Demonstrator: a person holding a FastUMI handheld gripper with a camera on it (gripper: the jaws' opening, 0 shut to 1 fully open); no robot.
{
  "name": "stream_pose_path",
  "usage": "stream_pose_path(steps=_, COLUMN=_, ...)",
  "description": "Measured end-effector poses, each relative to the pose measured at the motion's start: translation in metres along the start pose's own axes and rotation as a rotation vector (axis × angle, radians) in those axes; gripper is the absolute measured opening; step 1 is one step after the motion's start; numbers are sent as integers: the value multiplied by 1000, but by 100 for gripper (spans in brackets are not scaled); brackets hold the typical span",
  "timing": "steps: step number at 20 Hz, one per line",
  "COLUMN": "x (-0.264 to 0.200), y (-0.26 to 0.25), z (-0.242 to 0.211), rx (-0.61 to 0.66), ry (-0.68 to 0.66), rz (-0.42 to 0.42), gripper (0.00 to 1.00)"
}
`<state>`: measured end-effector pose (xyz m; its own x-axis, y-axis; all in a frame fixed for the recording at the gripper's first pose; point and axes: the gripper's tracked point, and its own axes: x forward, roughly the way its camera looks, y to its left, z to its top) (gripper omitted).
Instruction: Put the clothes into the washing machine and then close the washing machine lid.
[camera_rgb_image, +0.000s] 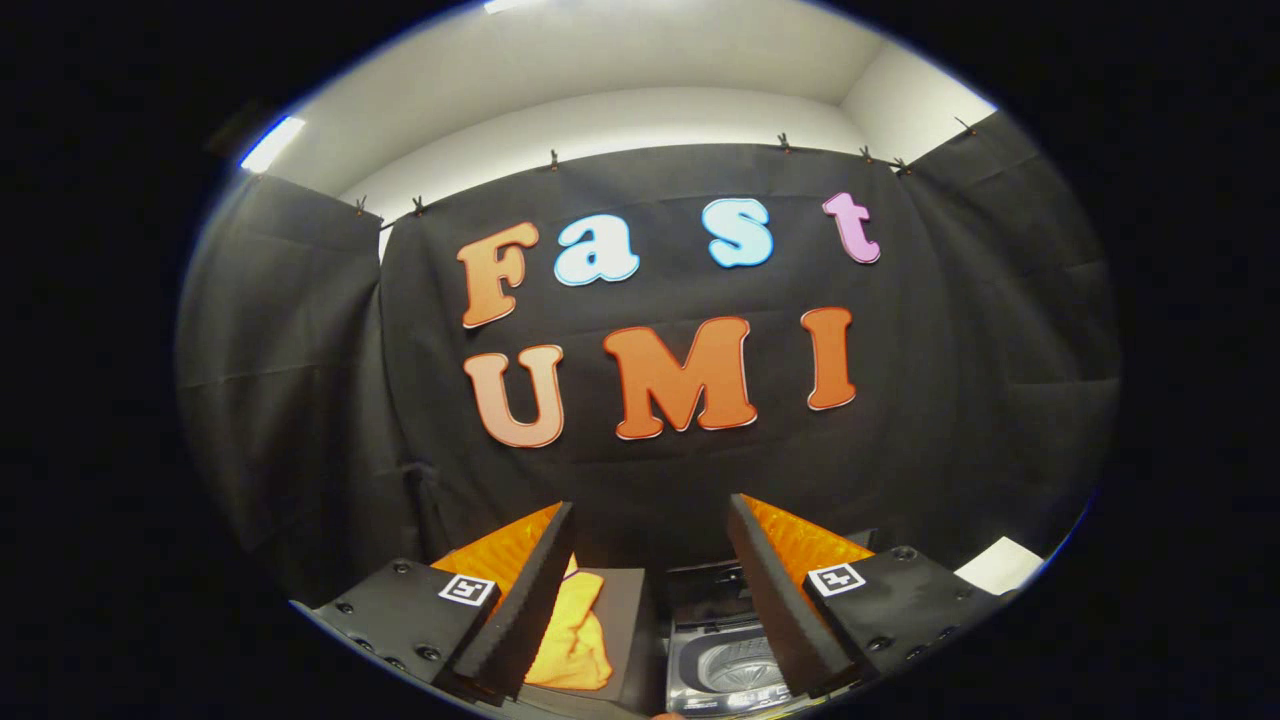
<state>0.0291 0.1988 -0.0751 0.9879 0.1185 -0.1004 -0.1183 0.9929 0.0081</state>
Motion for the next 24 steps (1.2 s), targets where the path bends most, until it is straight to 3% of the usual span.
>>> stream_pose_path(steps=14, x=41, y=187, z=-140, rx=43, ry=274, rz=174, gripper=98)
stream_pose_path(steps=24, x=87, y=222, z=-232, rx=46, ry=477, rz=111, gripper=98)
